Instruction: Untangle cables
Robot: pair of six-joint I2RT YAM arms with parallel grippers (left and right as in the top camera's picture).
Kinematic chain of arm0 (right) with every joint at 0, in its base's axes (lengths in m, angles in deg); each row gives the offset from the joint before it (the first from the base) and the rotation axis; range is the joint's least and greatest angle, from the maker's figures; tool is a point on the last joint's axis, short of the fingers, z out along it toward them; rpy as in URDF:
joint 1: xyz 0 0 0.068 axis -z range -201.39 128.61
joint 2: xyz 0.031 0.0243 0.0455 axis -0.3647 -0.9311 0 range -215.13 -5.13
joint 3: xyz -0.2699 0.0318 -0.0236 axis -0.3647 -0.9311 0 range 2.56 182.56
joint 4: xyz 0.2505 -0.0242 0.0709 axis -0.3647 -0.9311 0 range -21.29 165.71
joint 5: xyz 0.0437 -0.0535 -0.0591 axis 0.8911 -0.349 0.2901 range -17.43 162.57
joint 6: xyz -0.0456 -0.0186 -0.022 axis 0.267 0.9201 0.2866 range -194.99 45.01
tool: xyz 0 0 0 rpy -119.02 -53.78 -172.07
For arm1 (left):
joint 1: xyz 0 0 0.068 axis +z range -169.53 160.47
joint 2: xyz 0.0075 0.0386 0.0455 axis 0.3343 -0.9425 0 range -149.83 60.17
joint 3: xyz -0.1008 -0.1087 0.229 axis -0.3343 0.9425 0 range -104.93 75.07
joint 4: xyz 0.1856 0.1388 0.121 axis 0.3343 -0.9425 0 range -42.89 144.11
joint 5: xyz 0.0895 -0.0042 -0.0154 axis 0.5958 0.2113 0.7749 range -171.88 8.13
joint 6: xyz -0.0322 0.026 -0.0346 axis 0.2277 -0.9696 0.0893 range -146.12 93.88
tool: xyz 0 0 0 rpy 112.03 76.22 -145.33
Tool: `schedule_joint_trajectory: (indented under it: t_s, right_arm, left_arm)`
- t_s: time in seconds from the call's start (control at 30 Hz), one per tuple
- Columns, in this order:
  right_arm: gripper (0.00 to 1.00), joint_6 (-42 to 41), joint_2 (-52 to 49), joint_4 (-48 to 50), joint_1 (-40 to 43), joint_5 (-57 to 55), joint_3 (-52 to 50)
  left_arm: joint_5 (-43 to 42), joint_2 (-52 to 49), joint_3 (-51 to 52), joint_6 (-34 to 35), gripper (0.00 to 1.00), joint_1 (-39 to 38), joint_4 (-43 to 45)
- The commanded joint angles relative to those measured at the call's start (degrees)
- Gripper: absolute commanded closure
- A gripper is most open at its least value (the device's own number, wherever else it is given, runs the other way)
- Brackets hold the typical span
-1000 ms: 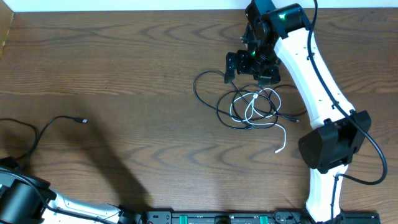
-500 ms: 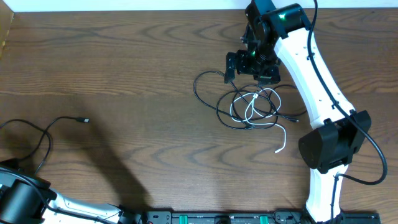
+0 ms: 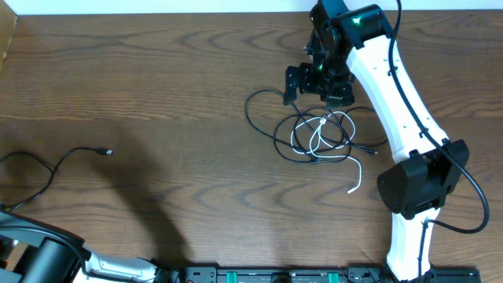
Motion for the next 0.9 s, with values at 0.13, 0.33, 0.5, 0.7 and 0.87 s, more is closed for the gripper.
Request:
schedule_joint_trajectory:
  t_s: [0.13,0.33,0.5,0.7,0.87]
  right_arm:
    - [0.01,0.7,1.9,-0.2,-0.3,-0.1,0.5]
    - [0.01,0.7,1.9,-0.2,-0.3,-0.1,0.5]
    - [0.01,0.7,1.9,-0.2,-0.3,-0.1,0.5]
    - [0.01,0.7,1.9,-0.2,-0.3,-0.1,0.5]
    - [0.01,0.7,1.9,-0.2,-0.3,-0.1,0.5]
  left_arm:
    - [1.0,-2.2,-0.5,-8.9,0.93,-5.4,3.8]
    - [1.0,-4.4,-0.5,-12.9,0.92,-9.5,4.5]
    - [1.0,-6.1,-0.5,-13.0,0.76,-9.8,4.0]
    - [1.0,-6.1,-0.5,-13.0,0.31,-9.5,3.3]
    - [1.0,-5.7,-0.5,-13.0,0.21,-9.7,1.9]
